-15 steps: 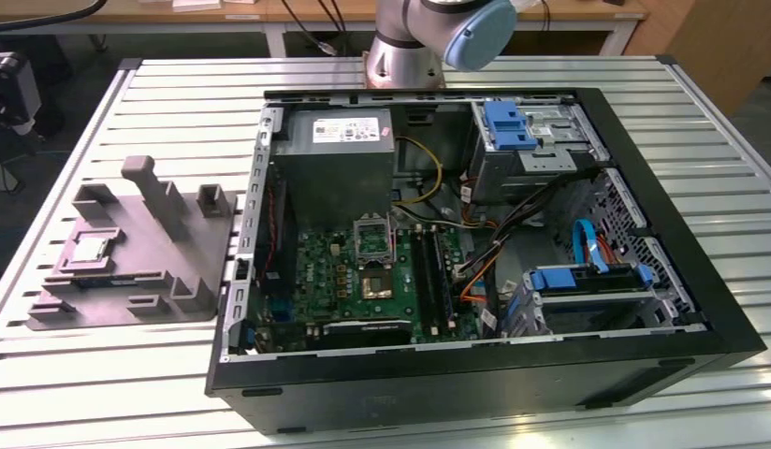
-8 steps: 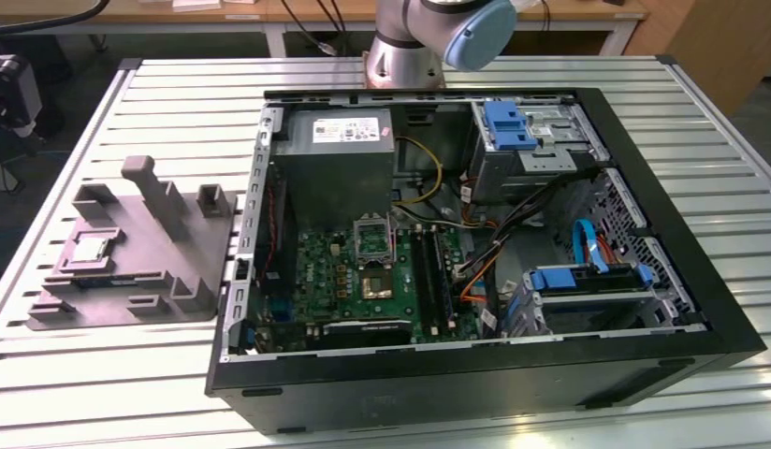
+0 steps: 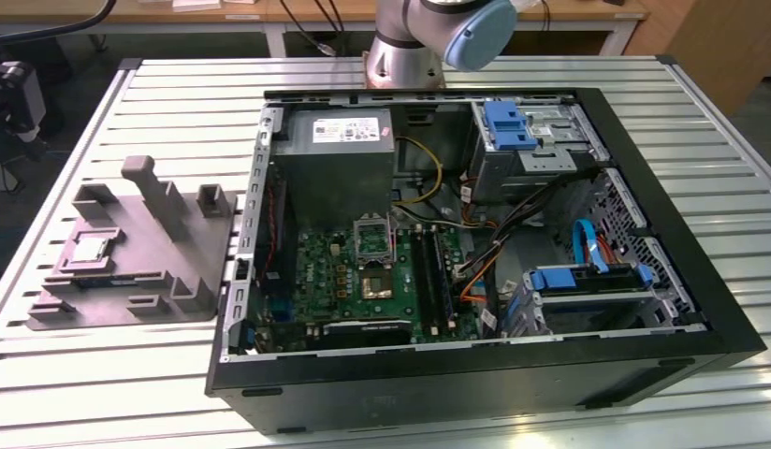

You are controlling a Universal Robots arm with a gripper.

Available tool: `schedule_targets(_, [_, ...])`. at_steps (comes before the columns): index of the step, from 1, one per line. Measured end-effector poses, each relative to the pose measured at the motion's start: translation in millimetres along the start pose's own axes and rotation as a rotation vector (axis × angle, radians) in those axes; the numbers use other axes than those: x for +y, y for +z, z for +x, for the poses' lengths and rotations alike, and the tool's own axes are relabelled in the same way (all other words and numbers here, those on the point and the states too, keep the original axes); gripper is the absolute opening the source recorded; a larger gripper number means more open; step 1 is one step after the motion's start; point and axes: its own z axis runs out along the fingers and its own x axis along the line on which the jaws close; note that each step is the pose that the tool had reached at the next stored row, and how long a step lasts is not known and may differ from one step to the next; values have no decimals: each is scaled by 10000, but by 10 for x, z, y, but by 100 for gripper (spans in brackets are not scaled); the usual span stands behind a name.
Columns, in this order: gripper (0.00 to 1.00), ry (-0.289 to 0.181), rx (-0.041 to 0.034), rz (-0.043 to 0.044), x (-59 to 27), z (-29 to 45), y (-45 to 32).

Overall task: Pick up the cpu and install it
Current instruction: 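Pick up the cpu and move it towards the insertion slot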

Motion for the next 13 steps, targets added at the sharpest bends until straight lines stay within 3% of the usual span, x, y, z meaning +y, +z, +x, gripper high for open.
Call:
schedule_targets(7, [47,0,-1,-8,-29,0,38])
schedule_targets(13, [47,0,-1,-8,-88,2,133])
